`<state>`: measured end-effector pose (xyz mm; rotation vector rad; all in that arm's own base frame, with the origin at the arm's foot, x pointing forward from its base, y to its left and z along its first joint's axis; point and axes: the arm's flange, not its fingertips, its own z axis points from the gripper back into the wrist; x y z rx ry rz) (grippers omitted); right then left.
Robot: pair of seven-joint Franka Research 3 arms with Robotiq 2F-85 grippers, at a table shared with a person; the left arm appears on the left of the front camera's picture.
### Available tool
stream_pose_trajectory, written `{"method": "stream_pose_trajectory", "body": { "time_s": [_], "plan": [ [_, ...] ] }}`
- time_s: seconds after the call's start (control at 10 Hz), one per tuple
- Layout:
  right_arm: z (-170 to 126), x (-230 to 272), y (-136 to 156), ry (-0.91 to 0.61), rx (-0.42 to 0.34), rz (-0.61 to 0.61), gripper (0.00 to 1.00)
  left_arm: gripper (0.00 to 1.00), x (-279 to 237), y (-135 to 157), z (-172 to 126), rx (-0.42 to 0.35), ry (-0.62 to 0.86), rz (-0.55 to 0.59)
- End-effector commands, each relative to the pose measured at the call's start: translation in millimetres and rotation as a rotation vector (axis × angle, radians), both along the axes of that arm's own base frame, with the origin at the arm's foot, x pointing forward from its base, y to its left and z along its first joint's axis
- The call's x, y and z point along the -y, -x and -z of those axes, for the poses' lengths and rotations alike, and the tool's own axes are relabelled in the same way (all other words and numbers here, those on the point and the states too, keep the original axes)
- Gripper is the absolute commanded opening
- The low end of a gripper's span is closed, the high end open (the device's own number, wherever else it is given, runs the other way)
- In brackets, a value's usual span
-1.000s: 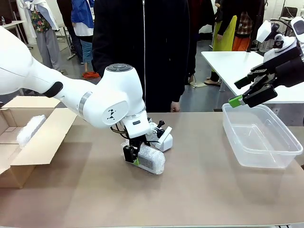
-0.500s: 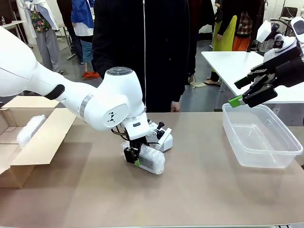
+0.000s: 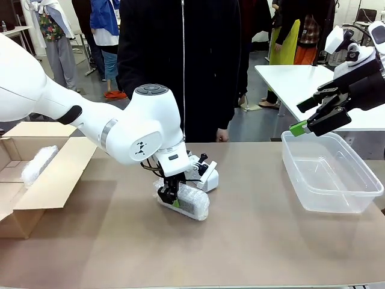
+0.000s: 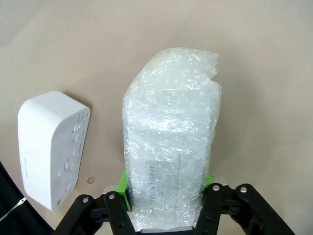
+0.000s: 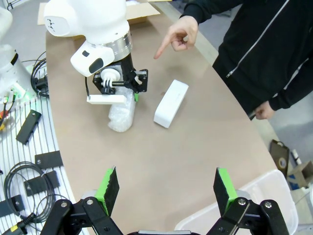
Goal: Separate and place wrapped and unwrapped clocks.
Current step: Pick up the Digital clock indicated by the person.
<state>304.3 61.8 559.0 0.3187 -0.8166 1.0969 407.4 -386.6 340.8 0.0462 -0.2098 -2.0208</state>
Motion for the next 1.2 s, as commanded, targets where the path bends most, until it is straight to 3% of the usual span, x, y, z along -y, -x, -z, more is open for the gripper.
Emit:
{"method": "stream_pose_trajectory", "body": {
  "time_s": [0.0, 0.1, 0.2, 0.3, 0.5, 0.6, 0.8, 1.1],
  "plan": [
    [1, -1, -1, -0.015, -0.007, -0.012, 1.0, 0.36, 4, -1, -3, 0.013, -0.011, -0.018],
    [1, -1, -1, -0.015, -0.007, -0.012, 1.0, 0.04, 3, 0, -5, 0.007, -0.003, -0.019],
    [1, -1, -1, -0.015, -0.007, -0.012, 1.0, 0.17, 2, 0, -10, 0.016, 0.005, -0.025],
    [1, -1, -1, -0.015, -0.007, -0.012, 1.0, 0.0, 0, 2, -21, 0.0, 0.013, -0.051],
    [1, -1, -1, -0.015, -0.007, -0.012, 1.0, 0.0, -9, 8, -63, -0.026, 0.049, -0.087],
    [1, -1, -1, -0.015, -0.007, -0.012, 1.0, 0.0, -15, 15, -95, -0.054, 0.048, -0.113],
    [1, -1, -1, -0.015, -0.007, -0.012, 1.0, 0.0, -27, 35, -166, -0.037, 0.084, -0.128],
    [1, -1, -1, -0.015, -0.007, -0.012, 1.0, 0.0, -45, 58, -259, 0.042, 0.109, -0.125]
  ]
}}
